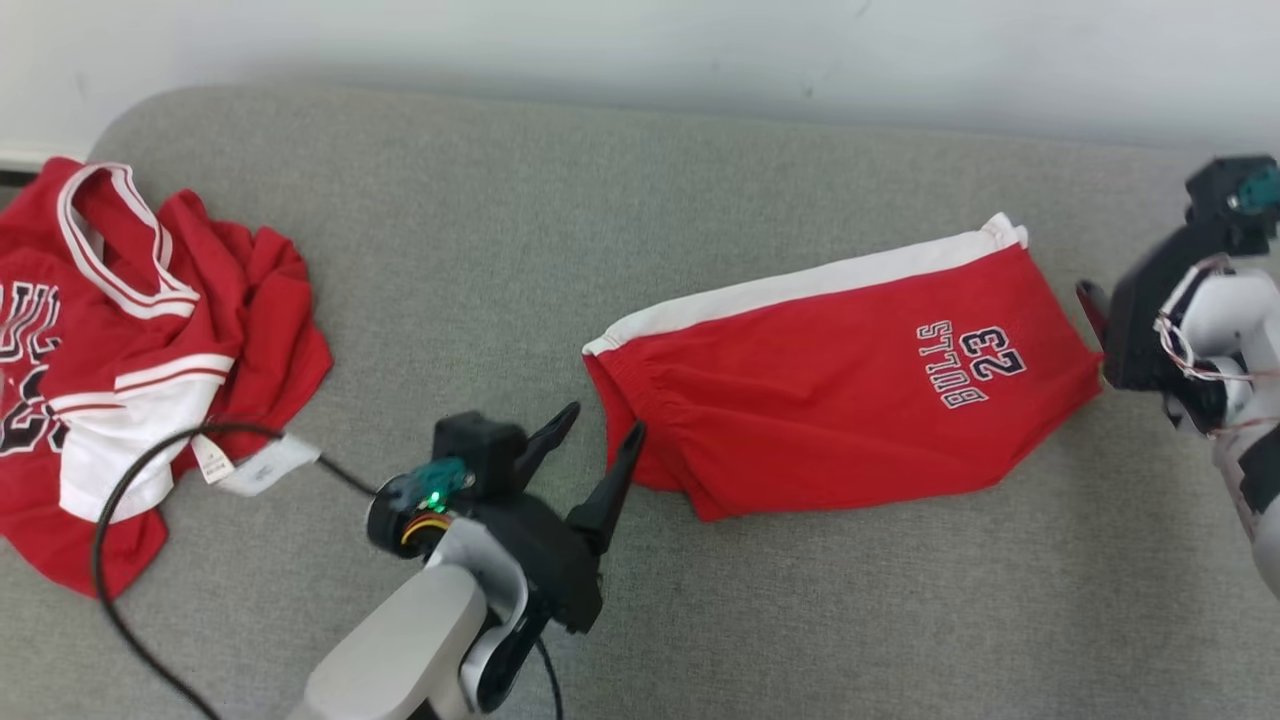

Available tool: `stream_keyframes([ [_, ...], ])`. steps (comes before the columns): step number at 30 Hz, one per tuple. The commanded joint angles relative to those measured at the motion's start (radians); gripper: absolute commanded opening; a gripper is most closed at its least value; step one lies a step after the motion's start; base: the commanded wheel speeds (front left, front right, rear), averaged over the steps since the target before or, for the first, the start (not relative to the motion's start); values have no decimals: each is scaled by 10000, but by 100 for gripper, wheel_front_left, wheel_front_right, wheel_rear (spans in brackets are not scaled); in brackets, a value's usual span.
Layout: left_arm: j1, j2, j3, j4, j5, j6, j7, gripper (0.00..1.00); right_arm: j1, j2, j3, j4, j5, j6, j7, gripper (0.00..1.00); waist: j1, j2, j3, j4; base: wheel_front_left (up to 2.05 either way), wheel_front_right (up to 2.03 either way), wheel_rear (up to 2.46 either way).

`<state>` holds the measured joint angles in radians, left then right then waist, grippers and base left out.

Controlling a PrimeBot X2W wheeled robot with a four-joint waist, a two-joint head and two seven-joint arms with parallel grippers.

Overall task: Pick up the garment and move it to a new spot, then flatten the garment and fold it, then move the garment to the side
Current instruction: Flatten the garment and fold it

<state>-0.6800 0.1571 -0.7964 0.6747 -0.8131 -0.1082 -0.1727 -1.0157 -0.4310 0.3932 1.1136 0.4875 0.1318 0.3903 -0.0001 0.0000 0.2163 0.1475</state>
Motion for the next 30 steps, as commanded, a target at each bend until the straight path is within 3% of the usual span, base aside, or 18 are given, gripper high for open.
stream_keyframes([
  [1, 319, 229, 44, -366, 171, 189, -331, 100, 201, -76, -140, 172, 110, -22, 102, 100, 1, 0, -278, -16, 0, 0, 0],
  [7, 1390, 837, 431, -1891, 613, 784, -864, 100, 411, -36, -537, 689, 270, -22, 150, 100, 1, 0, -315, 269, 0, 0, 0],
  [14, 3452, 1165, 1929, -4514, 1224, 1245, -928, 100, 354, -74, -1171, 1357, 293, -22, -155, 100, 1, 0, 6, 779, 0, 0, 0],
  [21, 4729, 866, 2615, -5563, 1790, 1210, -932, 100, 487, 27, -1832, 1716, 159, -22, -7, 100, 1, 0, 214, 1131, 0, 0, 0],
  [25, 4990, 812, 2781, -5720, 1913, 1175, -933, 100, 698, 337, -2029, 1812, 37, -21, 675, 100, 1, 0, 224, 1130, 0, 0, 0],
  [30, 5129, 768, 2861, -5745, 1997, 1088, -933, 100, 1054, 202, -2373, 1873, -336, -22, 1378, 100, 1, 0, 127, 1090, 0, 0, 0],
])
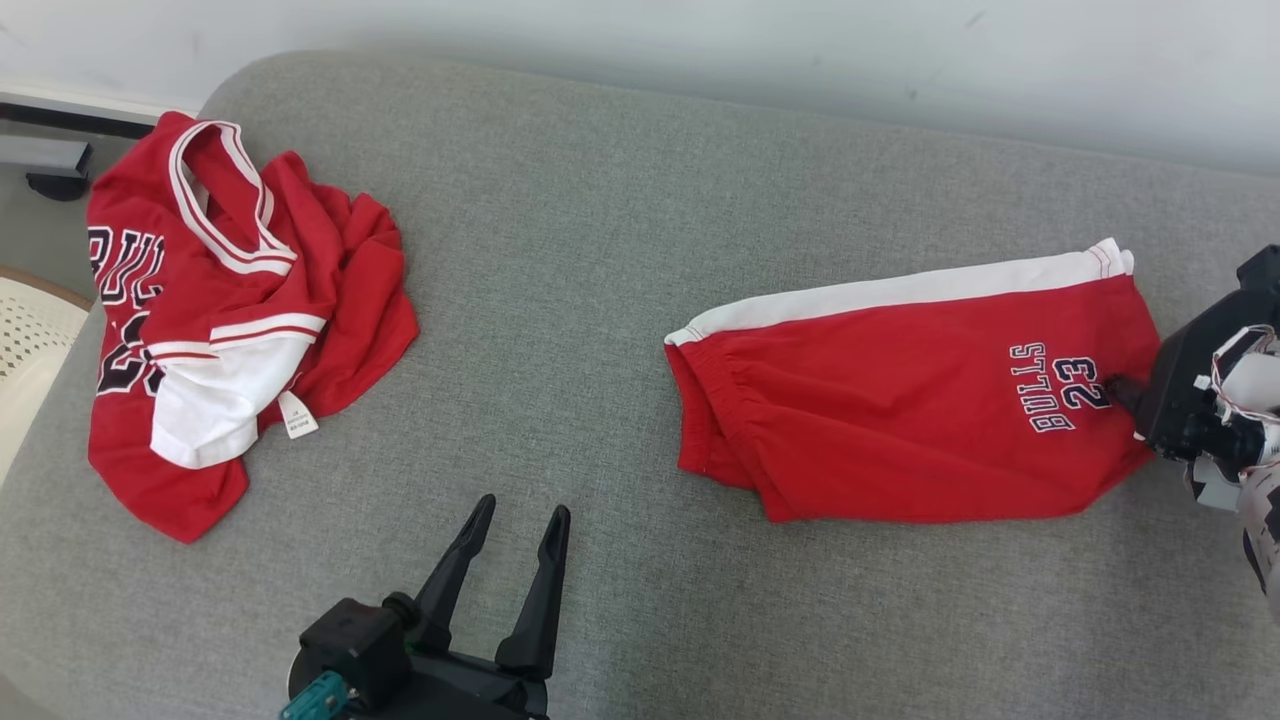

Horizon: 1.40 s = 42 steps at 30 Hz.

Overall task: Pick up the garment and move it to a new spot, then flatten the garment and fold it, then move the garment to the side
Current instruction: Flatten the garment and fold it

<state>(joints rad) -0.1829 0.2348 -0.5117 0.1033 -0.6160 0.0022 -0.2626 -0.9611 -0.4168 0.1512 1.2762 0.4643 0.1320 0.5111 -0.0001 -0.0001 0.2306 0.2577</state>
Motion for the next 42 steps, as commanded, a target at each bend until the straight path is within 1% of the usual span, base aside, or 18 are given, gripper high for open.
stream_keyframes([
  [1, 161, -23, -4, -17, 35, -27, -34, 100, 591, -12, -45, 250, -175, -27, 266, 100, 1, 1, -23, -18, 0, 0, 0],
  [3, 151, -47, -44, 21, 29, -79, -34, 100, 703, -91, -229, 257, -304, -33, 294, 100, 1, 1, -14, -19, 0, 0, 0],
  [4, 141, -56, -67, 38, 32, -103, -34, 100, 739, -114, -325, 265, -359, -35, 278, 81, 1, 1, 0, -13, 0, 0, 0],
  [5, 139, -70, -105, 59, 15, -104, -25, 100, 778, -132, -428, 279, -427, -37, 270, 69, 1, 1, 19, -2, 0, 0, 0],
  [6, 135, -75, -123, 80, 14, -120, -22, 100, 830, -113, -521, 287, -494, -37, 241, 72, 1, 1, 40, 9, 0, 0, 0],
  [7, 139, -73, -137, 102, 16, -131, -22, 100, 885, -74, -605, 289, -565, -37, 195, 66, 1, 1, 59, 15, 0, 0, 0],
  [8, 150, -74, -150, 125, 9, -138, -21, 100, 928, -37, -690, 288, -651, -37, 177, 50, 1, 1, 79, 20, 0, 0, 0],
  [9, 152, -59, -164, 155, 21, -135, -19, 100, 946, 5, -786, 290, -729, -37, 143, 44, 1, 1, 98, 23, 0, 0, 0],
  [10, 146, -45, -169, 177, 35, -138, -19, 100, 972, 57, -893, 290, -794, -37, 88, 34, 1, 1, 111, 26, 0, 0, 0],
  [11, 137, -43, -170, 194, 33, -143, -19, 100, 1000, 110, -977, 292, -853, -37, 99, 18, 1, 1, 122, 29, 0, 0, 0],
  [12, 125, -43, -164, 214, 21, -144, -19, 100, 992, 147, -1057, 294, -922, -37, 46, 5, 1, 1, 127, 26, 0, 0, 0],
  [13, 114, -34, -157, 231, 14, -136, -20, 100, 994, 160, -1135, 294, -1003, -37, -26, 0, 1, 1, 115, 16, 0, 0, 0],
  [21, 254, 35, -154, 361, -120, -73, 40, 100, 996, 163, -1612, 255, -1534, -37, -544, 0, 1, 1, -356, -190, 0, 0, 0],
  [25, 412, 34, -218, 447, -199, -107, 64, 100, 1176, 156, -1949, 216, -1613, -35, -1078, 0, 1, 1, -820, -319, 0, 0, 0],
  [29, 577, 61, -175, 460, -286, -12, 76, 100, 1529, 55, -2170, 156, -1603, -34, -1741, 0, 1, 1, -1309, -528, 0, 0, 0],
  [34, 908, 143, -77, 428, -407, 149, 125, 100, 1927, 55, -2166, -86, -1766, -26, -2472, 0, 1, 1, -1839, -891, 0, 0, 0],
  [38, 1071, 173, -22, 339, -500, 249, 175, 100, 2132, -263, -2218, -96, -2152, -28, -2922, 0, 1, 1, -2157, -1075, 0, 0, 0],
  [42, 1191, 218, -14, 293, -566, 335, 212, 100, 2186, -63, -2251, -132, -2527, -26, -3172, 0, 1, 1, -2436, -1169, 0, 0, 0],
])
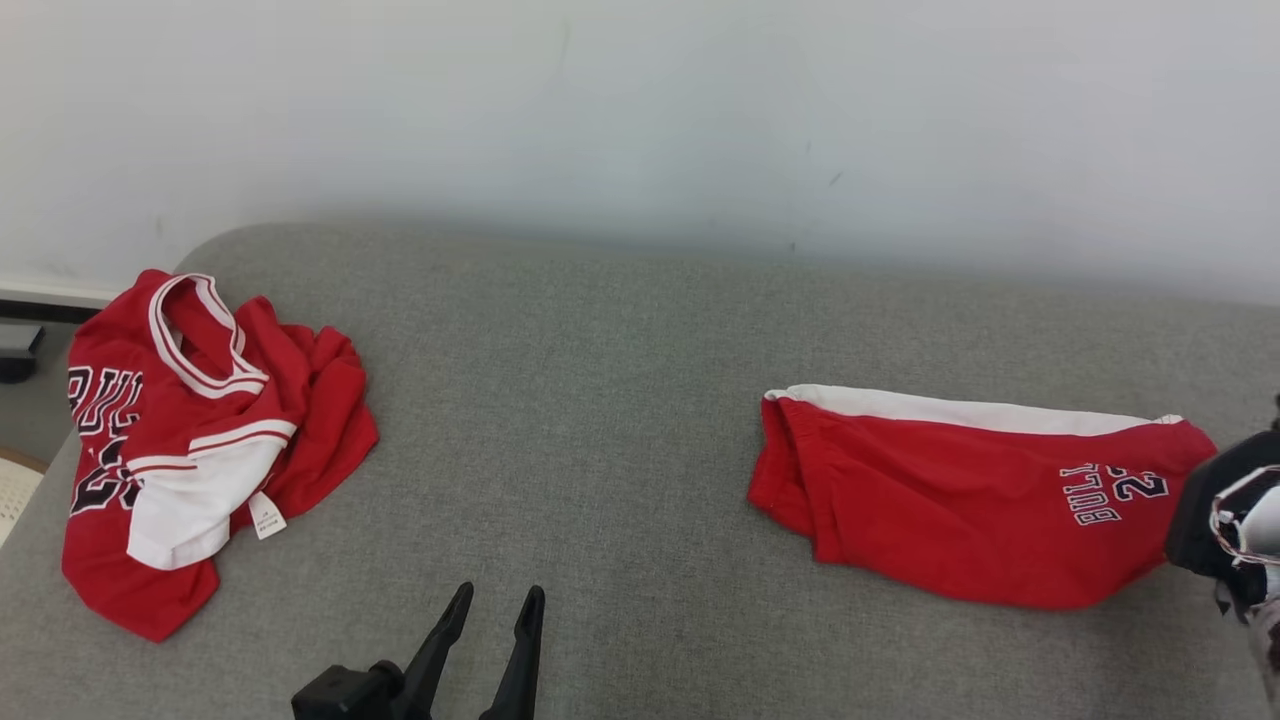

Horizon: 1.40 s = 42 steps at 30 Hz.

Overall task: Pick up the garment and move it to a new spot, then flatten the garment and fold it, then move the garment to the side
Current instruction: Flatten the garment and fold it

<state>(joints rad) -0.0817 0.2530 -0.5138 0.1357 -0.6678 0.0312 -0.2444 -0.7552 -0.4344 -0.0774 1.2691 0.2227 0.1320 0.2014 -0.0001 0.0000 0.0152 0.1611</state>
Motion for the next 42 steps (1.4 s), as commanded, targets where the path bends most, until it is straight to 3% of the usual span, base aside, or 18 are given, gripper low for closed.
stream_keyframes([
  [1, 226, 35, 9, -30, -63, 42, 32, 100, 110, 190, 64, -116, -212, -26, -132, 0, 1, 0, -350, -220, 0, 0, 0],
  [9, 341, 74, -40, -100, -133, 132, 92, 100, -175, 1531, 844, -1211, -667, -26, -152, 0, 1, 0, -598, -253, 0, 0, 0],
  [11, 397, 62, -53, -79, -183, 112, 82, 100, -143, 2093, 1292, -1682, -646, -26, 158, 0, 1, 0, -640, -193, 0, 0, 0],
  [18, 255, -48, -156, 19, -236, 12, 118, 100, 102, 3004, 2065, -2265, -209, -26, 1006, 0, 1, 0, -588, 225, 0, 0, 0],
  [28, 121, -145, -257, 218, -318, -77, 108, 100, 266, 3655, 2523, -2062, 158, -26, 1419, 0, 1, 0, -484, 833, 0, 0, 0],
  [38, 81, -149, -288, 315, -345, -98, 52, 100, -21, 3823, 2512, -1644, 273, -26, 1026, 0, 1, 0, -451, 1068, 0, 0, 0],
  [39, 72, -144, -286, 316, -341, -93, 49, 100, -34, 3825, 2517, -1661, 345, -26, 912, 31, 1, 0, -445, 1065, 0, 0, 0],
  [40, 66, -140, -280, 320, -337, -87, 62, 100, -36, 3828, 2466, -1656, 466, -26, 835, 100, 1, 0, -443, 1056, 0, 0, 0],
  [42, 68, -125, -266, 334, -351, -73, 50, 100, -43, 3840, 2429, -1714, 762, -26, 727, 100, 1, 0, -452, 1024, 0, 0, 0],
])
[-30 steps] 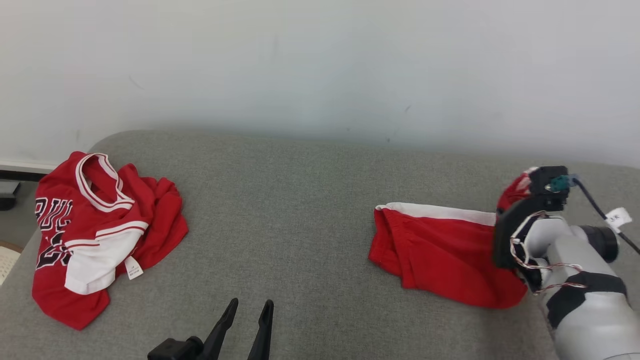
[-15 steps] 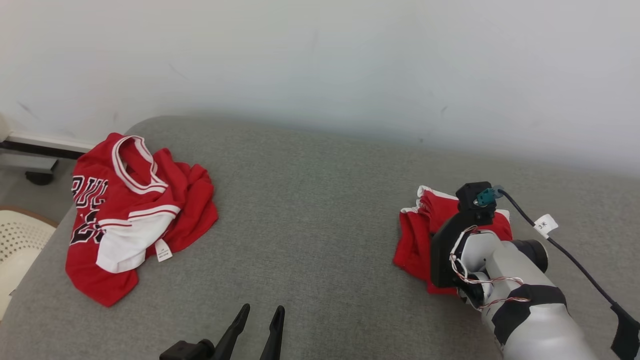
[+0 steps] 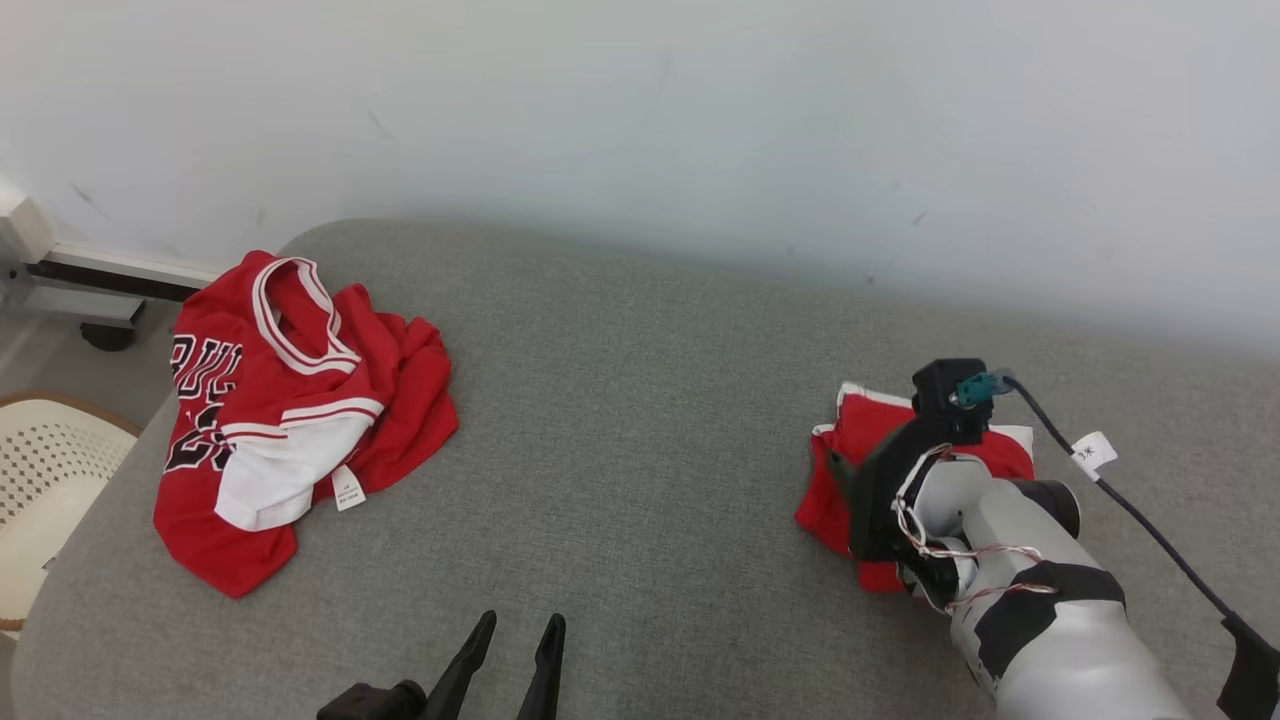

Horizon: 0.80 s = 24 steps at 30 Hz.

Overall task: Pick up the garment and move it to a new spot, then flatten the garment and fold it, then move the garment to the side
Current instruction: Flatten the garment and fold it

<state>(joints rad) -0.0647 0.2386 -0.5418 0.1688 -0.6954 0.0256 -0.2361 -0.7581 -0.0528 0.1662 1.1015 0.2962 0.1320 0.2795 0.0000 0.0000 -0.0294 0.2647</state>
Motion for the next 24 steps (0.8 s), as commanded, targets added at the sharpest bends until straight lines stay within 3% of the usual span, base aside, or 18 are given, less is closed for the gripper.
stream_keyframes([
  [1, -100, 25, 20, 6, -75, -10, -39, 100, -33, 30, 41, -134, 290, -26, -73, 100, 0, 0, -18, -31, 0, 0, 0],
  [6, -9, 58, 65, -12, -90, 79, -66, 100, 35, -17, 372, -957, 1499, -26, 4, 100, 0, 0, -125, -234, 0, 0, 0],
  [14, 87, 28, 63, -92, -74, 103, -107, 100, 697, -1359, 85, -1009, 699, -25, -532, 100, 0, 0, -247, -473, 0, 0, 0],
  [15, 82, 14, 54, -93, -77, 103, -113, 100, 807, -1422, 9, -911, 546, -25, -574, 92, 0, 0, -246, -481, 0, 0, 0],
  [16, 75, 0, 46, -93, -76, 106, -118, 100, 891, -1420, -56, -833, 412, -25, -638, 40, 0, 0, -240, -485, 0, 0, 0],
  [17, 61, -15, 34, -93, -78, 104, -115, 100, 986, -1363, -88, -775, 295, -25, -723, 6, 0, 0, -230, -483, 0, 0, 0],
  [18, 45, -25, 20, -86, -79, 95, -120, 100, 1069, -1255, -98, -690, 233, -25, -773, 0, 0, 0, -221, -474, 0, 0, 0],
  [24, -41, -68, -30, -6, -113, 27, -139, 100, 1275, -692, 10, -412, -220, -26, -1082, 0, 0, 0, -199, -350, 0, 0, 0],
])
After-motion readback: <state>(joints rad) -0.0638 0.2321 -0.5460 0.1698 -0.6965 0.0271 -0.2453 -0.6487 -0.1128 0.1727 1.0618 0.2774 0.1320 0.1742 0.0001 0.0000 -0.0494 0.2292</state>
